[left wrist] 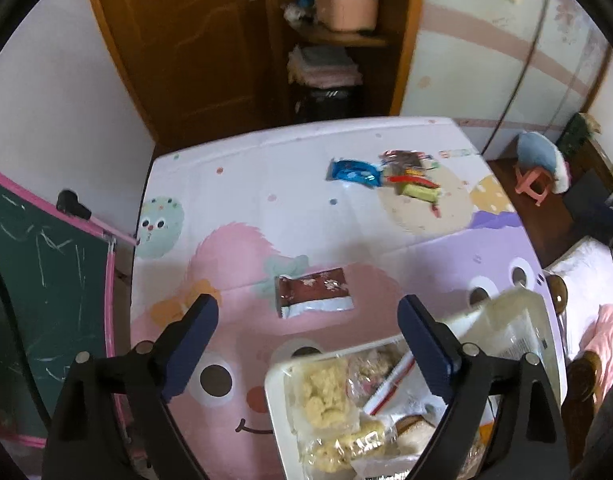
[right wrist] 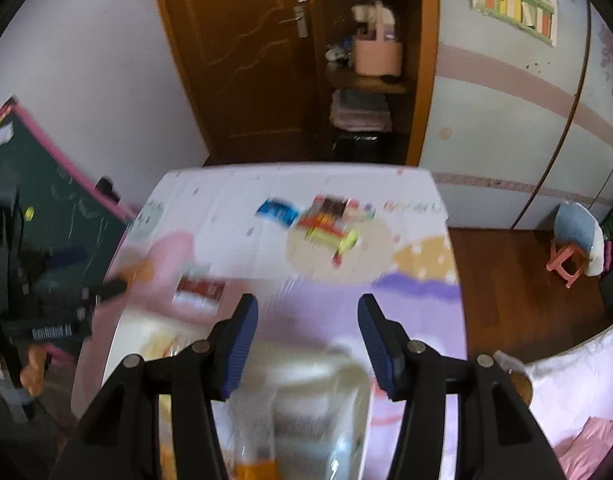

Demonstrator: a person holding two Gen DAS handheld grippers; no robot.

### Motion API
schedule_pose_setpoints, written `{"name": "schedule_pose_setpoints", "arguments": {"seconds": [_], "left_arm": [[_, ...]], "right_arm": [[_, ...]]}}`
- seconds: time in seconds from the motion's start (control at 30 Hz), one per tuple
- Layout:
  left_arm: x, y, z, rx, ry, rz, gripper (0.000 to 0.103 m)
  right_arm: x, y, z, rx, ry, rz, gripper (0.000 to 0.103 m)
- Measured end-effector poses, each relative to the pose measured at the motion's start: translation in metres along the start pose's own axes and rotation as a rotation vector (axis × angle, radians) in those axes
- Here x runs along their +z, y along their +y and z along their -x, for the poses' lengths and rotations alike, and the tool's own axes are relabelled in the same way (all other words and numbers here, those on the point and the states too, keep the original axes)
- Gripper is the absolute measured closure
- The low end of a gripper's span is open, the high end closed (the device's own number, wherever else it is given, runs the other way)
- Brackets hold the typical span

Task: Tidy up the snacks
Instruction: 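Move both tools back toward the last snacks on the table, then grasp the brown foil candy pack with the left tool while the right grasps the red-labelled jerky bag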

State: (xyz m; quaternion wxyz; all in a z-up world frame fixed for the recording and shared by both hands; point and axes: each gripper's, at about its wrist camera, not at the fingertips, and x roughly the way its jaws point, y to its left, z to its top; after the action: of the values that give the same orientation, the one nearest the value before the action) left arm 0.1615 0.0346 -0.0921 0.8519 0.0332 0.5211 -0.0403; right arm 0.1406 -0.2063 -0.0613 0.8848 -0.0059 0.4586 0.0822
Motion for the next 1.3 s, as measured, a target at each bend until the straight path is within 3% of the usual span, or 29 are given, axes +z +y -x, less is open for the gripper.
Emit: {"name": "schedule_pose_setpoints", "arguments": {"seconds": [0.23,0.4,0.67,0.87,1.07,1.23,1.3], "left_arm": [[0.047,0.019,-0.051,0.017,0.081,0.071,0.012],[0.049,0.018,-0.111,0.001,0.263,0.085,0.012],[0.028,0.013,-0.184,0.036,0.440,0.100,0.013],[0.020,0.010,-0.203,0.024,0.482,0.101,0.013],[0.022,0.010,-0.210,0.006,0.511,0.106,0.013],[0.026,0.009,-0.215,-0.017,0.530,0.105,0.034],[0.027,0.003,-0.213,-0.017,0.527,0.087,0.043]], "right_arm": [[0.085,-0.030,-0.051,-0.059,0.012,-0.064,0.047],[0.121,-0.043,-0.115,-0.104,0.081,-0.099,0.046],[0.117,-0.051,-0.221,-0.080,0.233,-0.171,0.046],[0.110,-0.052,-0.271,-0.004,0.270,-0.250,0.046],[0.106,-0.044,-0.309,-0.056,0.319,-0.237,0.044],[0.107,-0.025,-0.314,-0.123,0.312,-0.165,0.047],[0.107,-0.019,-0.313,-0.154,0.328,-0.129,0.056]]}}
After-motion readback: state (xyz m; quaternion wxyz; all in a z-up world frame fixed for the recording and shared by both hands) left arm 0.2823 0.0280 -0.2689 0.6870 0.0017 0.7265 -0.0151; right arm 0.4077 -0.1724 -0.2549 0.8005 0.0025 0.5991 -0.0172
